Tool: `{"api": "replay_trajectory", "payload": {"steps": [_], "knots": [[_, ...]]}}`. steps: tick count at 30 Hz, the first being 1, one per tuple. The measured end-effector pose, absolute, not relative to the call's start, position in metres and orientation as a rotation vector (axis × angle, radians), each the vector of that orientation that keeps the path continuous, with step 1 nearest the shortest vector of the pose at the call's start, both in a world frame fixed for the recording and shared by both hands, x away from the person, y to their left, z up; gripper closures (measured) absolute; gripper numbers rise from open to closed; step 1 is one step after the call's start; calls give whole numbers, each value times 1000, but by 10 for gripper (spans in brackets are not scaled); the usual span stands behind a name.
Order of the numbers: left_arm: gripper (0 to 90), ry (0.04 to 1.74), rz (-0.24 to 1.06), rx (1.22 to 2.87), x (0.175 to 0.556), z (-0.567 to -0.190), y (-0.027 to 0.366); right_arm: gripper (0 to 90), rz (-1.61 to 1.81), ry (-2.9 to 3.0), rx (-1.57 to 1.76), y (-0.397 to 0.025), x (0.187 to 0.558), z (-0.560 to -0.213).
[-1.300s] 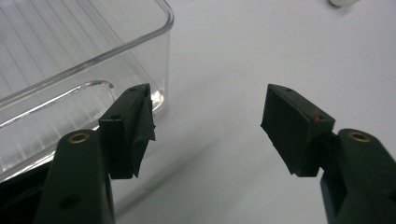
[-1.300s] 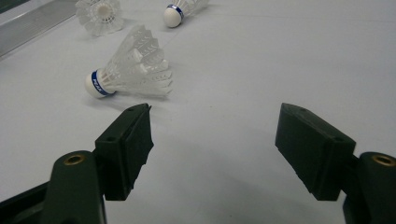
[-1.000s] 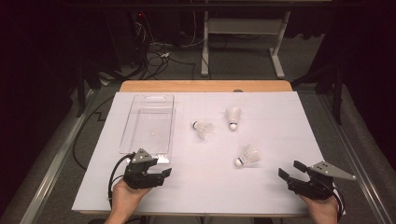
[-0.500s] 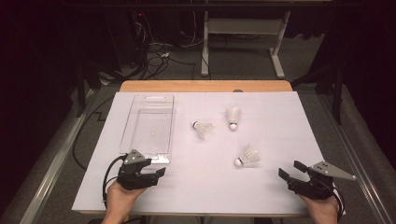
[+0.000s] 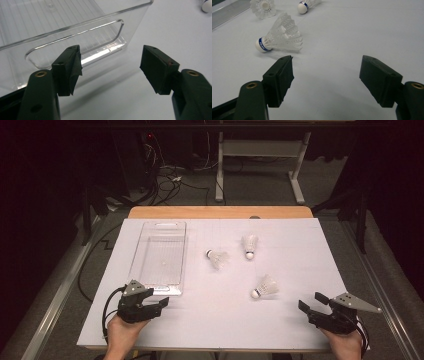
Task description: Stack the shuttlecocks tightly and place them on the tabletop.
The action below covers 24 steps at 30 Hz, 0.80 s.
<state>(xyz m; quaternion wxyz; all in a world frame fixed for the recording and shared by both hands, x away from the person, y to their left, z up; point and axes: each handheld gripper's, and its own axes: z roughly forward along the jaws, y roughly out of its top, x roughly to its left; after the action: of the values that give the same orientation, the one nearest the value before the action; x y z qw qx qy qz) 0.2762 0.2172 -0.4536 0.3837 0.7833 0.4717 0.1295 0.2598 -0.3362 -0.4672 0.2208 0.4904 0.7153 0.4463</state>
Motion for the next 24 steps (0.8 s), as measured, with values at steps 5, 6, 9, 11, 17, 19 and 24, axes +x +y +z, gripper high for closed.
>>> {"api": "replay_trajectory", "payload": {"steps": [5, 6, 9, 11, 17, 19, 24], "knots": [[339, 1215, 348, 1977, 276, -454, 224, 274, 1233, 1977, 1361, -336, 260, -467], [338, 1219, 348, 1971, 276, -455, 225, 274, 1233, 1978, 1362, -336, 260, -467], [337, 1230, 345, 1962, 275, -455, 229, 274, 1231, 1980, 1357, -336, 260, -467], [336, 1237, 345, 1954, 275, -456, 231, 274, 1230, 1981, 1356, -336, 260, -467], [338, 1261, 347, 1930, 274, -458, 236, 274, 1231, 1979, 1359, -336, 260, -467], [334, 1260, 350, 1932, 273, -458, 236, 274, 1230, 1978, 1356, -336, 260, -467], [329, 1266, 348, 1916, 269, -460, 240, 274, 1229, 1978, 1357, -335, 260, -467]]}}
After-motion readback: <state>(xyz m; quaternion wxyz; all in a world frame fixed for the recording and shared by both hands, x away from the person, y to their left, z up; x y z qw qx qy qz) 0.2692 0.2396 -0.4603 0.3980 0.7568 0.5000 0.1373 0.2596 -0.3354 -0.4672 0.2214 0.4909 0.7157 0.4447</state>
